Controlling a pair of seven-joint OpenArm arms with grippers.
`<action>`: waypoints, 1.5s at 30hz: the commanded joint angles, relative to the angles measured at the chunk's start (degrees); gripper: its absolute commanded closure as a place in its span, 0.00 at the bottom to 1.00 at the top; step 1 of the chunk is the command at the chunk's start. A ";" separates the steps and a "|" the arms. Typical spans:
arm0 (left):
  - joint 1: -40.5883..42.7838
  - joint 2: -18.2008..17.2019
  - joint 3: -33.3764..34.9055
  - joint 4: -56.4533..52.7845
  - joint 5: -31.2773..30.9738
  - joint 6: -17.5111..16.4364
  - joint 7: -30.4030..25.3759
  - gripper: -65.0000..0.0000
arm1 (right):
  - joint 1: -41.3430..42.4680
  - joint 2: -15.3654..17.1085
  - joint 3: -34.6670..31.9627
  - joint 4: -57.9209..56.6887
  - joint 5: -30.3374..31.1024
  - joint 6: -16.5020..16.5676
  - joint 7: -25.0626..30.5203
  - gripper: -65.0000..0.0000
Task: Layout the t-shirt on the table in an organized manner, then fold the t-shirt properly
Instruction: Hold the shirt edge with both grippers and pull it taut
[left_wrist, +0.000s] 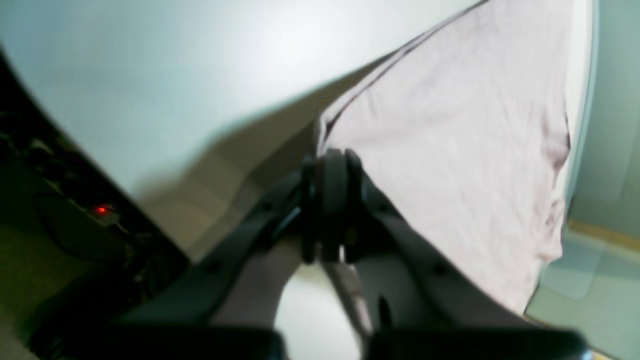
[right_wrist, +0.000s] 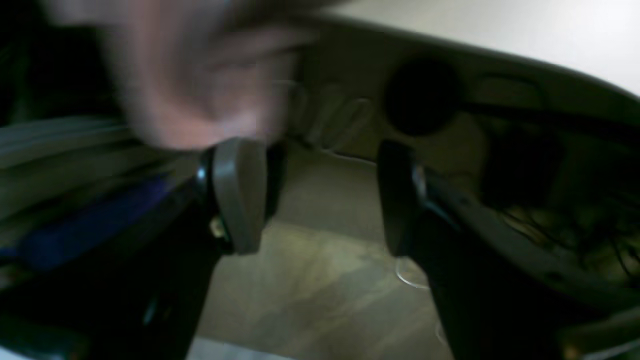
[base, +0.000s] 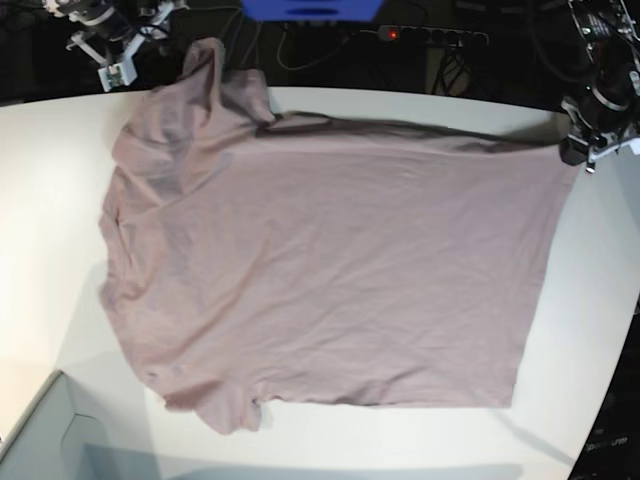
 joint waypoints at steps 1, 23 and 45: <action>-0.82 -1.88 -0.51 1.15 -1.20 -0.14 -0.47 1.00 | 0.40 0.15 2.19 0.97 0.84 -0.05 0.96 0.48; -0.65 -2.23 -0.42 0.97 -1.20 -0.14 -0.47 1.00 | 7.43 -5.13 0.35 3.34 0.93 -0.05 0.52 0.40; -0.47 -2.23 -0.42 1.06 -1.20 -0.14 -0.47 1.00 | 9.81 -4.60 0.52 -4.48 0.66 -0.05 0.61 0.75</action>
